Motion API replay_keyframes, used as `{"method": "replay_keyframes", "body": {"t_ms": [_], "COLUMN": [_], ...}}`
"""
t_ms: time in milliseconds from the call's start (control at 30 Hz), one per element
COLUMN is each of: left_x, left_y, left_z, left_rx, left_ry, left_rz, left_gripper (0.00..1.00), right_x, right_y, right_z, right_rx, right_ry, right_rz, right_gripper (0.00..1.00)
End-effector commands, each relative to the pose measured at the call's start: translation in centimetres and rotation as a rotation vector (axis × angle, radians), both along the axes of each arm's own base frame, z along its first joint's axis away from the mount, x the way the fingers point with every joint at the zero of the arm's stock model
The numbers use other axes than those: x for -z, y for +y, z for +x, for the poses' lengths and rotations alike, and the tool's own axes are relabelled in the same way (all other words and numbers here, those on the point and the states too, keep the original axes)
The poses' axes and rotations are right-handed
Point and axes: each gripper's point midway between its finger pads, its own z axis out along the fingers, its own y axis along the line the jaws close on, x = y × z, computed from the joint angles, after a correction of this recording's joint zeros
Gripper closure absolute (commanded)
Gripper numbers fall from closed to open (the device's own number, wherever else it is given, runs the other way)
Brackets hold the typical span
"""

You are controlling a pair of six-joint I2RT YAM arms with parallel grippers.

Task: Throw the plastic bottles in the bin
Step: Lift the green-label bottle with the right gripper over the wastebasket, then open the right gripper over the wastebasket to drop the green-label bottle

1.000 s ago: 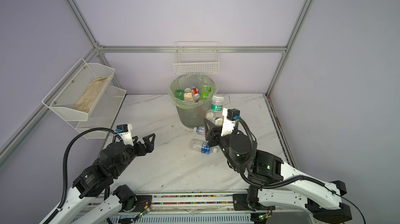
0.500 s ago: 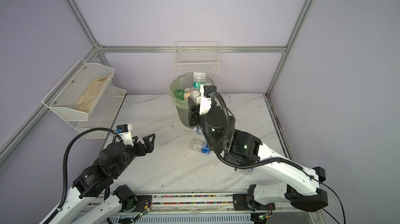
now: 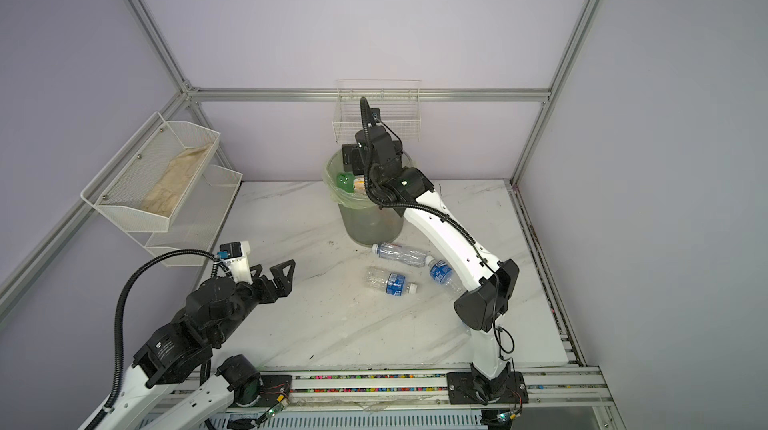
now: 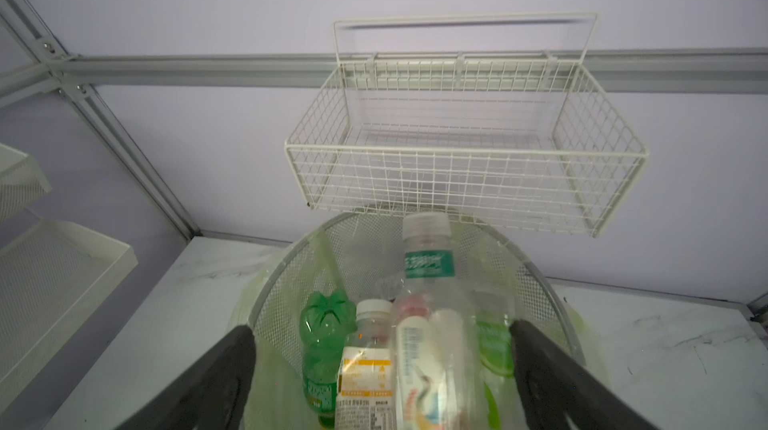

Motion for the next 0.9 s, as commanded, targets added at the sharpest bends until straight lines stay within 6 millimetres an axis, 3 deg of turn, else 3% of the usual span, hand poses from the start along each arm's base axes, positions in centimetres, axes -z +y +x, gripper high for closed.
{"method": "replay_keyframes", "body": {"t_ms": [0, 200, 367, 667, 867], "left_x": [-1.4, -1.1, -1.0, 0.8, 2.8], "left_y": [0.6, 0.1, -0.8, -2.5, -4.6], "left_z": [-0.5, -0.1, 0.3, 0.8, 1.8], "left_rx": [-0.019, -0.007, 0.017, 0.059, 0.087], "left_ry": [-0.034, -0.012, 0.012, 0.069, 0.13], "left_rz": [-0.029, -0.023, -0.025, -0.047, -0.064], "left_gripper": [0.0, 0.0, 0.0, 0.0, 0.0], "right_x": [-7.2, -8.9, -8.6, -5.6, -1.9], "right_y": [-2.8, -5.3, -6.6, -9.1, -10.8], "right_z": [-4.0, -6.6, -8.2, -11.4, -13.0], "right_rx": [-0.029, -0.021, -0.027, -0.041, -0.026], "right_ry": [-0.123, -0.152, -0.143, -0.095, -0.039], "right_rz": [0.121, 0.171, 0.188, 0.201, 0.19], "right_gripper": [0.03, 0.03, 0.03, 0.03, 0.03]}}
